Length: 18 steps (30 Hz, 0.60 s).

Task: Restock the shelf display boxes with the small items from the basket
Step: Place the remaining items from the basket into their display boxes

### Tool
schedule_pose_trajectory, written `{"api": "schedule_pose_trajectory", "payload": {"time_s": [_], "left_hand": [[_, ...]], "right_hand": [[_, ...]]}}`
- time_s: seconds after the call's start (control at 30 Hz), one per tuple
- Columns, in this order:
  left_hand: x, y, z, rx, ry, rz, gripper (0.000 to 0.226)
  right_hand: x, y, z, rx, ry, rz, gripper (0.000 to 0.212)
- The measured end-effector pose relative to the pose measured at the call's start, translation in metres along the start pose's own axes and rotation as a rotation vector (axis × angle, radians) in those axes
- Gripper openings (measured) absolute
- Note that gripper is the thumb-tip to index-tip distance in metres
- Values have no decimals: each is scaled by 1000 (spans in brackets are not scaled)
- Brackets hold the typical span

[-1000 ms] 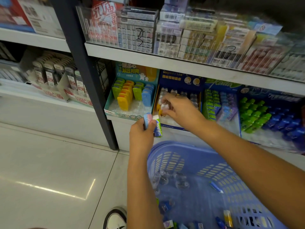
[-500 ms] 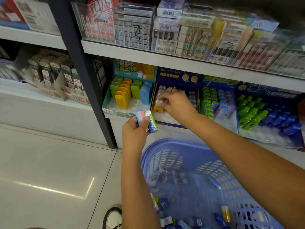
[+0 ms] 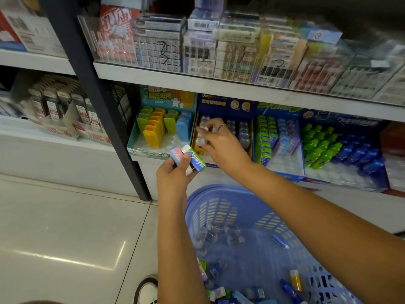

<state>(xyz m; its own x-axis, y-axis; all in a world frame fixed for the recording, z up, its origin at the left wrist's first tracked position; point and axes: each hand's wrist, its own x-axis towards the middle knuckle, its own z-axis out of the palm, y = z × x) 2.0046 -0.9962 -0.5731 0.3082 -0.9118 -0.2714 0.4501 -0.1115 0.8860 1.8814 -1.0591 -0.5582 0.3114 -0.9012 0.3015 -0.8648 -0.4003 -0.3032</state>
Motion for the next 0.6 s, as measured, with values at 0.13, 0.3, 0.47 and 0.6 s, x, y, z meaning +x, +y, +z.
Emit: {"api": "schedule_pose_trajectory", "payload": {"time_s": [0.13,0.3,0.47,0.6], "left_hand": [[-11,3,18,-181,-15,6,11],[-40,-7,57,-196,-200,-52,14],[-63,-20,86,-158,-325,-102,16],[-64,-26,89,-130,-331,-193,24]], "right_hand": [[-49,-10,-20,769,61,371,22],[-93,-8,-42,1189,278,512,8],[-106,27,-75,1098,515,511,10],[-100,76,-105,457,537,444,12]]}}
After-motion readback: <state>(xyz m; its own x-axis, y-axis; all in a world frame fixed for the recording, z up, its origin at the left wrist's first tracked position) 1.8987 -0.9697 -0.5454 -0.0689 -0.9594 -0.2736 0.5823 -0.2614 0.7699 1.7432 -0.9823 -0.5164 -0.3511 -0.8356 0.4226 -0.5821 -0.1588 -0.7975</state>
